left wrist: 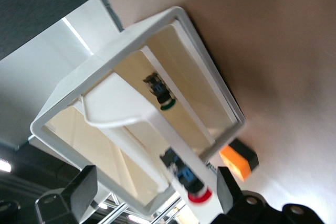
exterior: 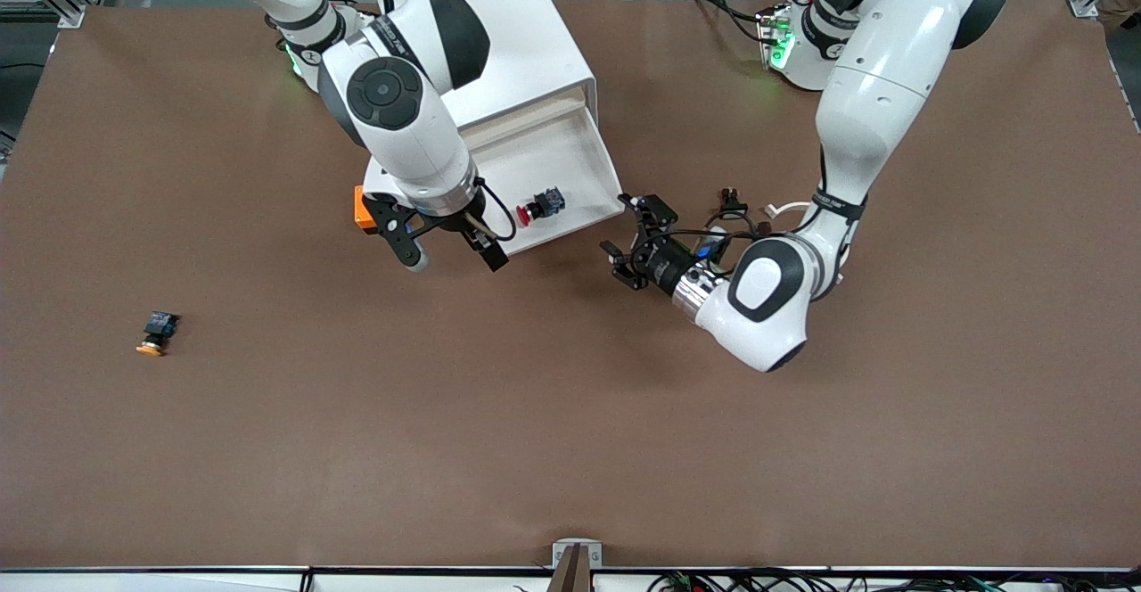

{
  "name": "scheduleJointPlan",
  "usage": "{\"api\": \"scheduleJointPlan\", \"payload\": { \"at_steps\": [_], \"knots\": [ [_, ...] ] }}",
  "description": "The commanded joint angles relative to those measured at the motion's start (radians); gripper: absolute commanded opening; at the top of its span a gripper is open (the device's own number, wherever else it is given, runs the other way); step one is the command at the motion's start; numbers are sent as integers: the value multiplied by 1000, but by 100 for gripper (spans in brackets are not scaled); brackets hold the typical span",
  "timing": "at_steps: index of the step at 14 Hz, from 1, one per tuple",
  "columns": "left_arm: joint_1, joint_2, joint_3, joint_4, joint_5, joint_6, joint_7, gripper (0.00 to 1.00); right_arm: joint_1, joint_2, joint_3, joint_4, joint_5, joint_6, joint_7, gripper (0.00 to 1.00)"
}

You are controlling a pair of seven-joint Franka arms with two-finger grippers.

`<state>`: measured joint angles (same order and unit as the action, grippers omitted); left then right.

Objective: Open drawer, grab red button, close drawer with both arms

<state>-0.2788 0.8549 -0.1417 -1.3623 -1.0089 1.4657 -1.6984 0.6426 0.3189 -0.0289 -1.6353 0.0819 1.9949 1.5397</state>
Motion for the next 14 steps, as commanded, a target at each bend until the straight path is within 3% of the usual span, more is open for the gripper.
{"api": "scheduleJointPlan", "payload": {
  "at_steps": [1,5,9,14],
  "knots": [
    [26,-19,-1,23,-2,1,202,100,38,31,-9,22,10,15,55,100],
    [47,-49,31,25,76,28,595,100,81,39,-11,15,6,4,68,100],
    [47,-74,66,47,186,77,837,100,135,57,-11,5,4,-27,68,100],
    [32,-128,71,84,389,201,867,100,183,74,-13,-20,-2,-30,102,100]
  ]
}}
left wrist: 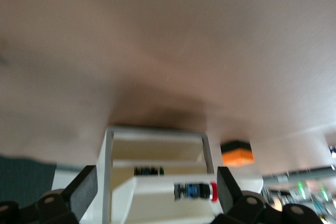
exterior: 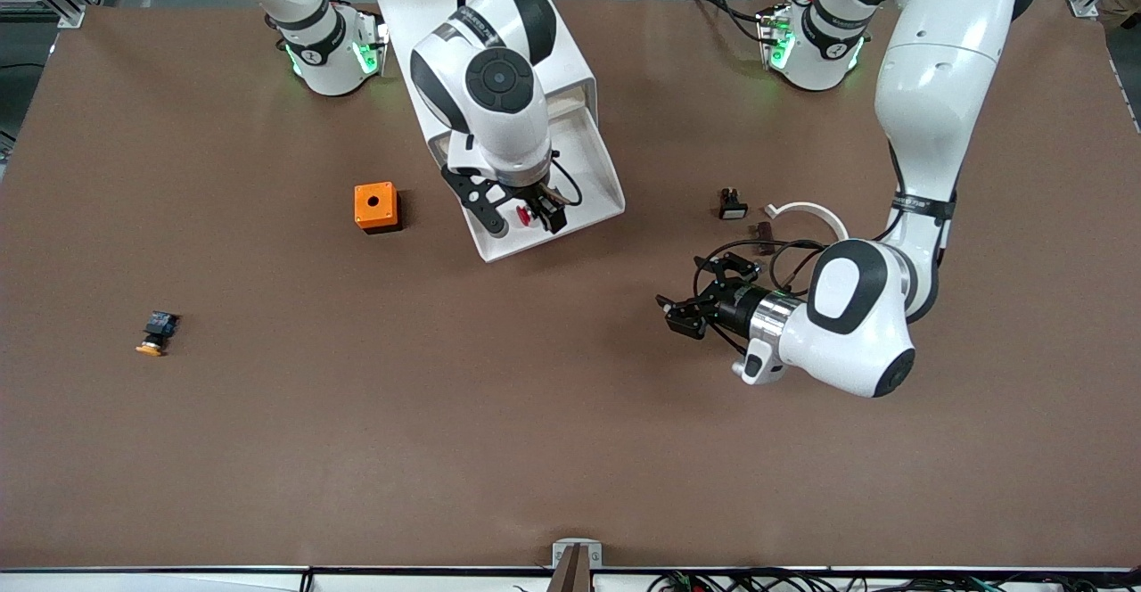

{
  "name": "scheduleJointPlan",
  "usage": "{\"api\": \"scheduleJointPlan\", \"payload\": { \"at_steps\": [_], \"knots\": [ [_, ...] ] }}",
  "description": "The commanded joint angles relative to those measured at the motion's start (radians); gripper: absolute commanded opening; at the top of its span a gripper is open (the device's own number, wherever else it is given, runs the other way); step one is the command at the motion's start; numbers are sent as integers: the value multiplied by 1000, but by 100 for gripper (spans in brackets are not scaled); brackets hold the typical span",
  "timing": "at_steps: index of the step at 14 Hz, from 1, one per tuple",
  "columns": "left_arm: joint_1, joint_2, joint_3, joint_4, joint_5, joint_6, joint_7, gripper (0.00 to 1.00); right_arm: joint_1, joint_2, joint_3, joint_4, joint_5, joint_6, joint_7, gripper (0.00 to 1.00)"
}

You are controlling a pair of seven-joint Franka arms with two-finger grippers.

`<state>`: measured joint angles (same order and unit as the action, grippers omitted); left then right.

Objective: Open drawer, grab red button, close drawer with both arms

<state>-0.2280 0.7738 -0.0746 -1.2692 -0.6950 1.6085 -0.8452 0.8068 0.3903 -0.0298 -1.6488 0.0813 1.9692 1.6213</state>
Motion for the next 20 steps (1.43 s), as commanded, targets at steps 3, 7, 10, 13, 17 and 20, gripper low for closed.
{"api": "scheduleJointPlan", "payload": {
  "at_steps": [3,7,10,13,17,20],
  "knots": [
    [-34,-88,-2,-10,132,96,14,100,23,16,-12,-6,-3,-4,22,100],
    [-100,-105,-4,-13,287,206,5,100,31,31,-12,-8,-5,-1,34,100],
    [-123,-106,-2,-21,347,240,-6,100,43,44,-12,-6,-12,5,54,100],
    [-131,-113,-1,-21,364,257,-11,100,51,54,-12,-6,-12,7,55,100],
    [-175,-111,-2,-32,504,318,-161,100,55,61,-12,-6,-12,7,55,100],
    [-189,-113,-8,-35,531,337,-166,100,57,65,-12,-6,-12,7,55,100]
  ]
}}
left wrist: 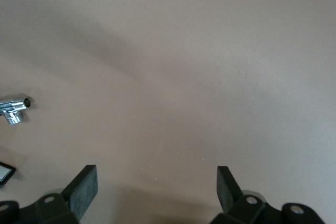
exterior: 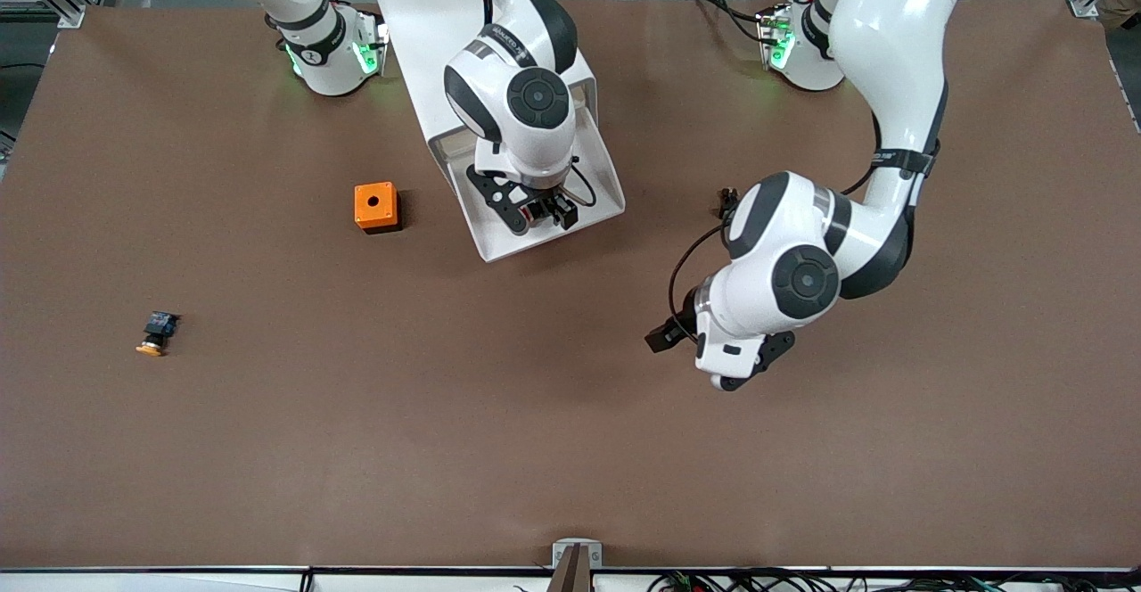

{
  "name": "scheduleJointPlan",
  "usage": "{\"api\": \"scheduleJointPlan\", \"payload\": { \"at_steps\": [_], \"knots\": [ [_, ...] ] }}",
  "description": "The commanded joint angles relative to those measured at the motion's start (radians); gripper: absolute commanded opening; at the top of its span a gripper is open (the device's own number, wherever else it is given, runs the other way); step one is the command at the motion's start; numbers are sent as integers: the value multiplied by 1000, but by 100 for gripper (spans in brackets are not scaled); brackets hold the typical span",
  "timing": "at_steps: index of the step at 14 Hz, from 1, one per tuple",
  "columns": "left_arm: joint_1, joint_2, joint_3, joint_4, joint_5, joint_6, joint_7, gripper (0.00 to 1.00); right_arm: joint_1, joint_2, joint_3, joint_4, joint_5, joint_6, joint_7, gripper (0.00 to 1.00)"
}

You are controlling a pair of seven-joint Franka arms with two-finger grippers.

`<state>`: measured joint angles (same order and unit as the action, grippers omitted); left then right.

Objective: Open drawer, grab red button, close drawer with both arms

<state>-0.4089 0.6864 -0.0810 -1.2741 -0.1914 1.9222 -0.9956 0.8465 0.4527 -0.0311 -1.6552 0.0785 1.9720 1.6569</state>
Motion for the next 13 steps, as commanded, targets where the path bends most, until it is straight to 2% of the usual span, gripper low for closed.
{"api": "scheduleJointPlan", "payload": {
  "at_steps": [1,5,6,11,12,13],
  "knots": [
    [-13,-25,-14,-30,26,24,-3,100,19,3,-10,0,-10,2,20,100],
    [-24,-27,-22,-31,35,8,-17,100,26,1,-10,2,-10,4,55,99],
    [-34,-31,-25,-31,77,6,-21,100,29,3,-10,2,-10,4,57,99],
    [-51,-27,-25,-31,148,24,-233,100,34,1,-10,2,-10,4,60,94],
    [-50,-25,-25,-31,148,29,-257,100,34,3,-10,2,-10,4,60,93],
    [-50,-24,-26,-33,148,38,-267,100,34,3,-10,2,-10,4,60,86]
  ]
}}
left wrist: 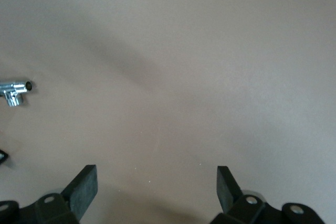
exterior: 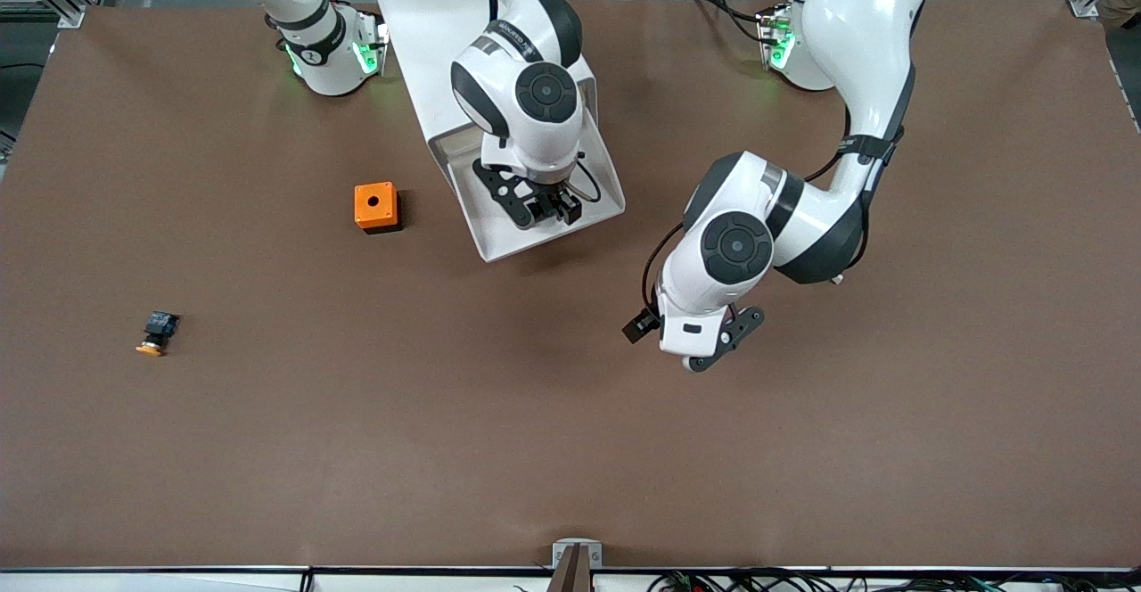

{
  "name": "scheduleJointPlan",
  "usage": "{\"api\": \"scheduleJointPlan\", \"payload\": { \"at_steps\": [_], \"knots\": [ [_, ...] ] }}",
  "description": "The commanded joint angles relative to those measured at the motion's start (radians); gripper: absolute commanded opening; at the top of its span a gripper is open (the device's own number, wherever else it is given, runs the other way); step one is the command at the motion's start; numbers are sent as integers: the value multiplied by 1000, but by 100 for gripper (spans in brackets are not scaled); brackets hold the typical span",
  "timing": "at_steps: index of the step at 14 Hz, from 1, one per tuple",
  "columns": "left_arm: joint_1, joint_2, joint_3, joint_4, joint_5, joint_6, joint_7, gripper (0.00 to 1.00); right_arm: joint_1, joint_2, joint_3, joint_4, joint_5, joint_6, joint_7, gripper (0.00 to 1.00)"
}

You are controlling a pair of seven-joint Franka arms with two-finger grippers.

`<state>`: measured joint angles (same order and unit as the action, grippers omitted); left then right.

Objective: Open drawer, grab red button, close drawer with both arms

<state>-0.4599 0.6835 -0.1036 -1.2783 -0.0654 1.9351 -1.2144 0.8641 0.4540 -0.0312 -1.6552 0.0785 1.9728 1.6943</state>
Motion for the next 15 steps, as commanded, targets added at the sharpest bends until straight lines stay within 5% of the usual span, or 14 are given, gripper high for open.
{"api": "scheduleJointPlan", "payload": {
  "at_steps": [1,6,15],
  "knots": [
    [3,-22,-4,-36,22,27,-50,100,16,2,-10,2,-9,3,21,74],
    [1,-25,-4,-73,22,24,-48,100,13,0,-9,5,-6,3,21,0],
    [-5,-21,-4,-78,22,24,-57,100,0,-4,-13,24,-8,-9,5,0]
  ]
}}
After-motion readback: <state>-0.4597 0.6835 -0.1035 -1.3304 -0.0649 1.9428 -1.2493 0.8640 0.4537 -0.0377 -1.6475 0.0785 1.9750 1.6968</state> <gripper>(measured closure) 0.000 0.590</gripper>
